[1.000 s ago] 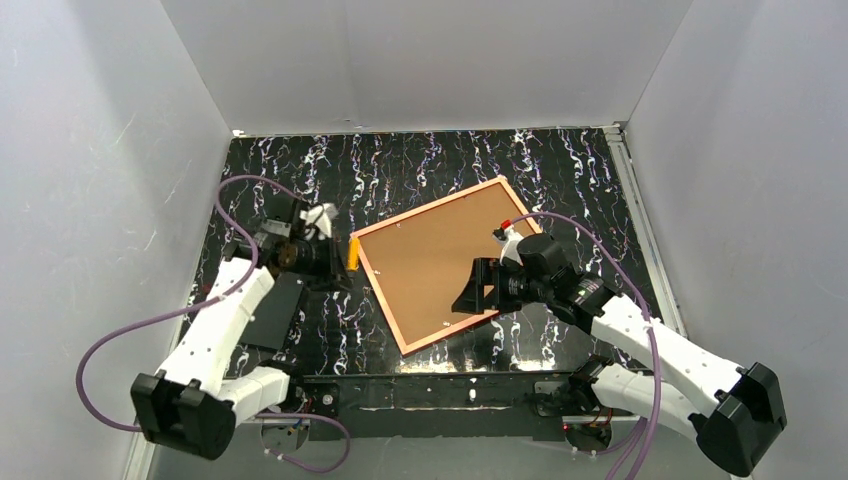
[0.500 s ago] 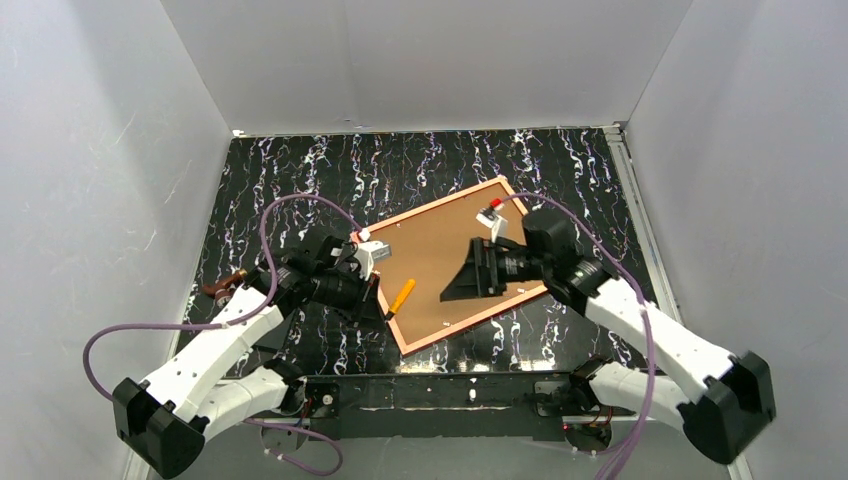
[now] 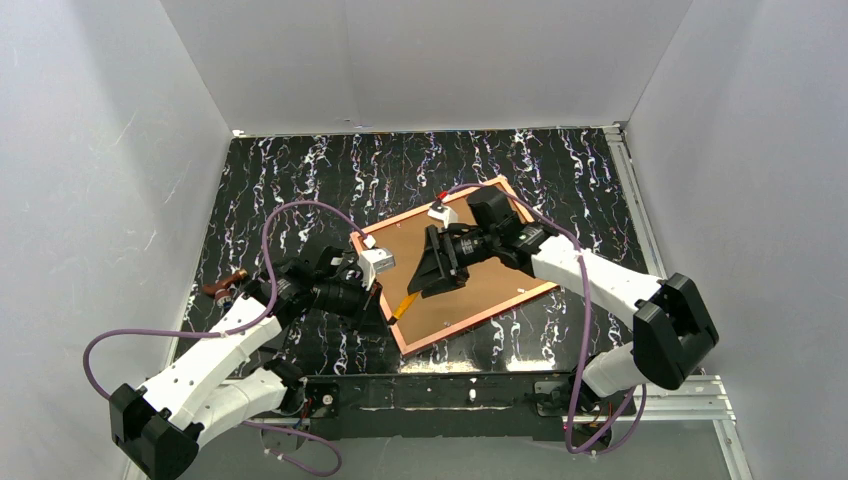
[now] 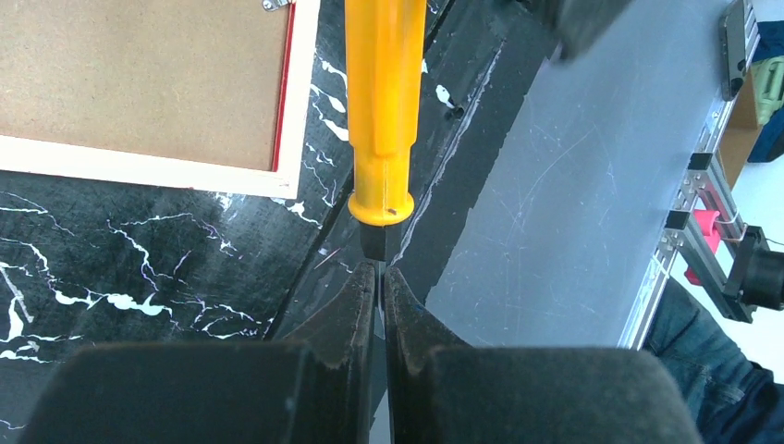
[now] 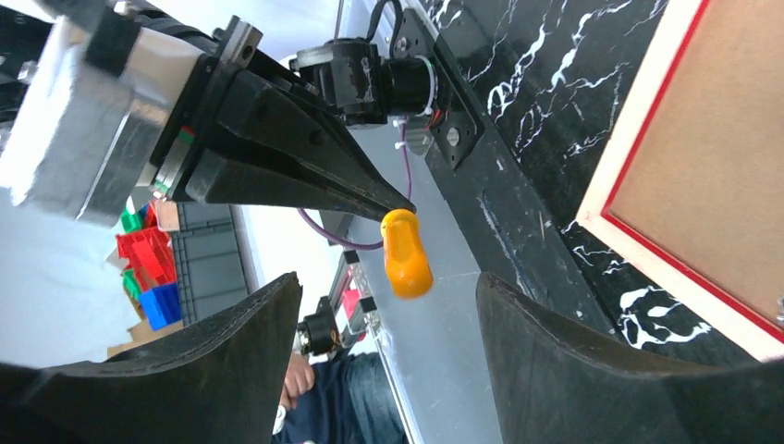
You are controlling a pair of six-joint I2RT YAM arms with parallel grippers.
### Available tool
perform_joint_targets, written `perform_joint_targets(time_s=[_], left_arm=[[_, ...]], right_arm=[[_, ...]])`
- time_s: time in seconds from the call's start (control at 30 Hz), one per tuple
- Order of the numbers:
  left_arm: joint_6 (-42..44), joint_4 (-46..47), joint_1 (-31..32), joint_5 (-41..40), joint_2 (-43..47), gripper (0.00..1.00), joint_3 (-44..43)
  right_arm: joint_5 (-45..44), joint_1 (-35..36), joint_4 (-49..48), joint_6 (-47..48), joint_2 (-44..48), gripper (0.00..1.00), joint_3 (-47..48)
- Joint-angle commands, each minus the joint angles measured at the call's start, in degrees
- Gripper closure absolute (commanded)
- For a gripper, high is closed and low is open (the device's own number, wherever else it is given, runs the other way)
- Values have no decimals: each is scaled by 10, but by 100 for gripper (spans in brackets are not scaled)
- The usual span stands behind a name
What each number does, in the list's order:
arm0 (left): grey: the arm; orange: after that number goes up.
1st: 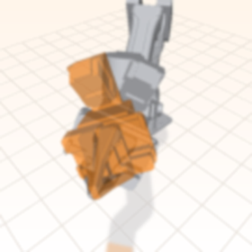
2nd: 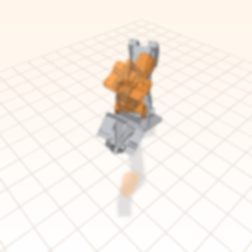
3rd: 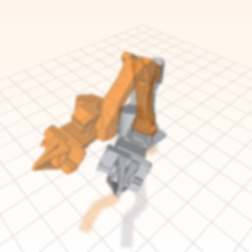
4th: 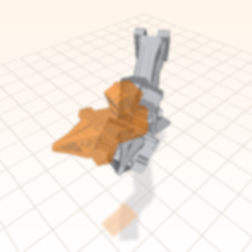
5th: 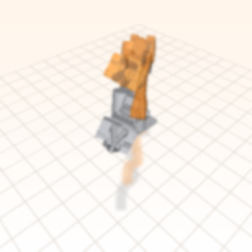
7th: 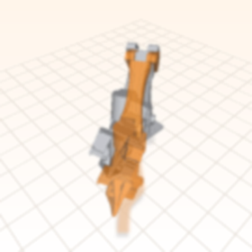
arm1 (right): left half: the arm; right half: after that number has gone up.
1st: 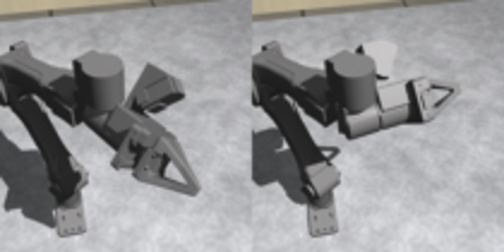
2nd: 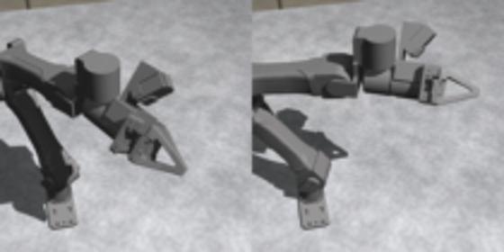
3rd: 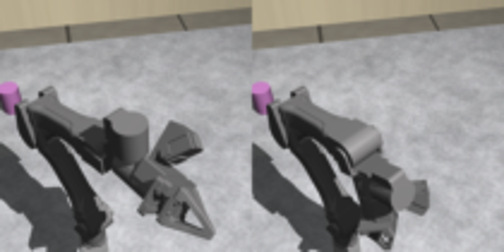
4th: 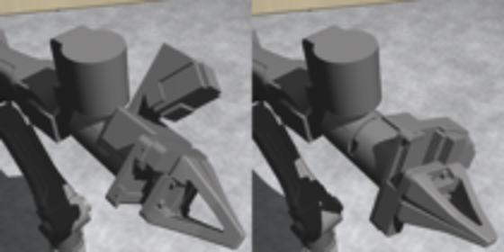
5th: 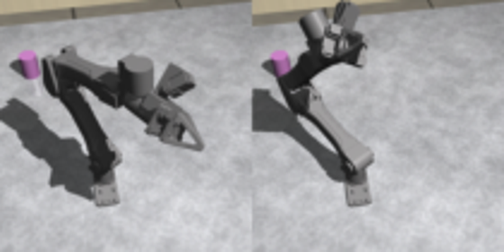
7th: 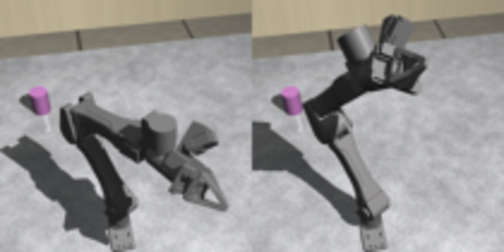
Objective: Take the photo out of the frame
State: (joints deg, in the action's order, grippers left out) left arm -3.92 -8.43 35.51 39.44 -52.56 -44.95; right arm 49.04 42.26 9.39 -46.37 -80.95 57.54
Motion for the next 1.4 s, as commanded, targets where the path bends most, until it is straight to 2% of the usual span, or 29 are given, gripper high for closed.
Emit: perform_joint_targets(time_s=[0.0,0.23,0.4,0.43,0.53,0.6,0.67,0.8,1.0,1.37], left_arm=[[20,-26,4,8,6,100,0],[20,-27,6,16,7,100,0],[10,-21,7,45,6,100,2],[7,-19,7,54,7,100,2],[-9,0,7,87,6,100,6],[-23,13,7,116,1,100,9],[-36,23,7,142,-6,100,9],[-59,46,7,183,-9,100,14],[-87,79,7,223,-15,100,21],[-113,116,7,256,-26,100,28]], right_arm=[[16,31,16,2,-33,25,50],[1,52,-9,-2,-60,30,32],[21,71,-49,34,-65,29,22],[38,73,-76,47,-60,28,13],[61,74,-173,100,-15,16,-41],[51,74,-186,148,19,9,-66],[56,74,-180,193,35,8,-74],[85,74,-177,260,60,10,-85],[98,73,-165,305,77,18,-76],[150,74,-150,323,44,31,-41]])
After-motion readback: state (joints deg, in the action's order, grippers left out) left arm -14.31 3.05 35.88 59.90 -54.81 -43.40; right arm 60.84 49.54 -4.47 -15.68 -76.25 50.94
